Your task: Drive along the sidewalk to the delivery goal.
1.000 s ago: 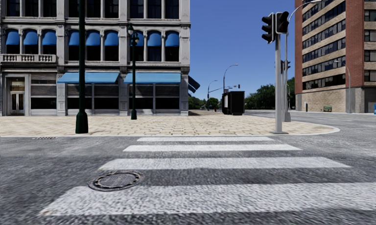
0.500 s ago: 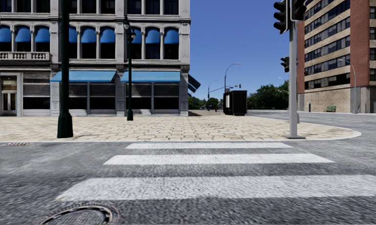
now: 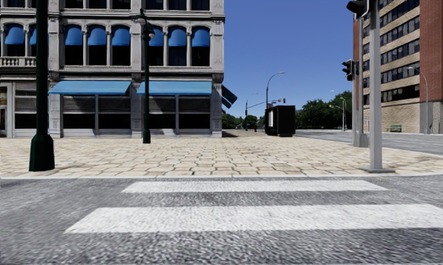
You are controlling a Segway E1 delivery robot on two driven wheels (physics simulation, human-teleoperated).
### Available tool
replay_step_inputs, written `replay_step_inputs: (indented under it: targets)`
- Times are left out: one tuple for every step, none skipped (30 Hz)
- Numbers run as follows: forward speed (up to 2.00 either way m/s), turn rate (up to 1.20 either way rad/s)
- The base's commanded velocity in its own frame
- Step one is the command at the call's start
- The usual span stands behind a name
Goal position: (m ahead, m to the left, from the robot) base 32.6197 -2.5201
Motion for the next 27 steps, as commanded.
replay_step_inputs:
  targets:
    - [2.00,0.00]
    - [2.00,0.00]
    - [2.00,0.00]
    - [2.00,0.00]
    - [2.00,0.00]
    - [2.00,0.00]
    - [2.00,0.00]
    - [2.00,0.00]
    - [2.00,0.00]
    - [2.00,0.00]
    - [2.00,0.00]
    - [2.00,0.00]
    - [2.00,-0.07]
    - [2.00,-0.07]
    - [2.00,-0.18]
    - [2.00,-0.24]
    - [2.00,-0.30]
    - [2.00,-0.30]
    - [2.00,-0.31]
    - [2.00,-0.32]
    - [2.00,-0.34]
    - [2.00,-0.34]
    - [2.00,-0.36]
    - [2.00,-0.37]
    - [2.00,-0.37]
    - [2.00,-0.37]
    - [2.00,-0.37]
